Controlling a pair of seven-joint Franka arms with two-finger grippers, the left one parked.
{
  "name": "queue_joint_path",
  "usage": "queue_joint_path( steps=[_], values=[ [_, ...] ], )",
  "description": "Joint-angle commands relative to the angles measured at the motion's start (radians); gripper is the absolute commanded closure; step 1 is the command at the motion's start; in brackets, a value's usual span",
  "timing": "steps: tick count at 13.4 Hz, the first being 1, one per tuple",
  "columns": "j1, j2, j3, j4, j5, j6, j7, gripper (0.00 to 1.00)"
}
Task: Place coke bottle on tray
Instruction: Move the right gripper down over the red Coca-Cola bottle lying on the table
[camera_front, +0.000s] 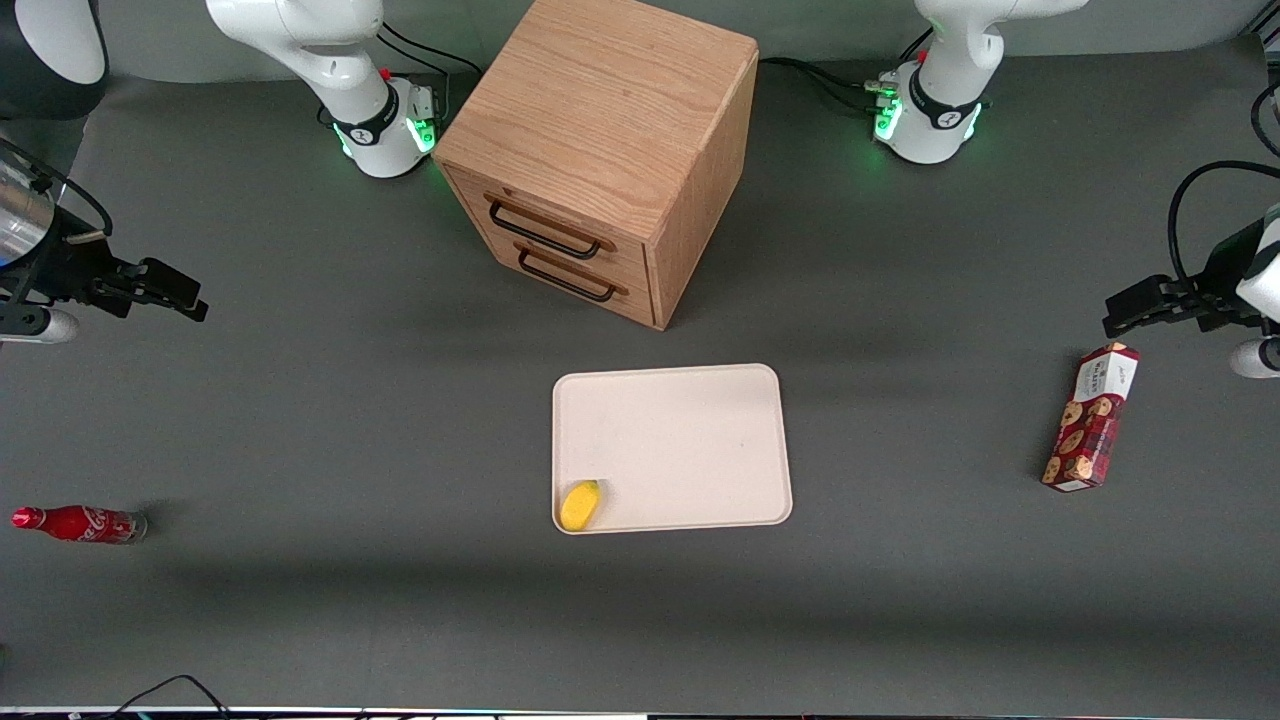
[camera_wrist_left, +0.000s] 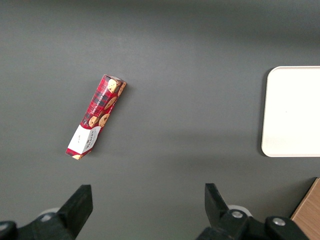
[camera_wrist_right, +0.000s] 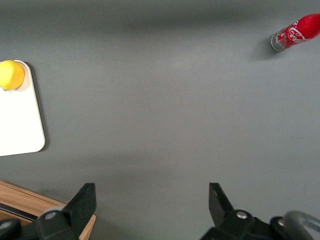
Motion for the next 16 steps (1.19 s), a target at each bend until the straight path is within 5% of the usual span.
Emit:
queue_joint_path(
  steps=[1, 10, 16],
  values=[
    [0.0, 0.006, 0.004, 0.005, -0.02, 0.012, 0.039, 0.0],
    [-0.247, 0.586, -0.001, 0.609, -0.02, 0.019, -0.047, 0.0],
    [-0.341, 0.79, -0.01, 0.681, -0.06, 0.266, -0.18, 0.0]
  ],
)
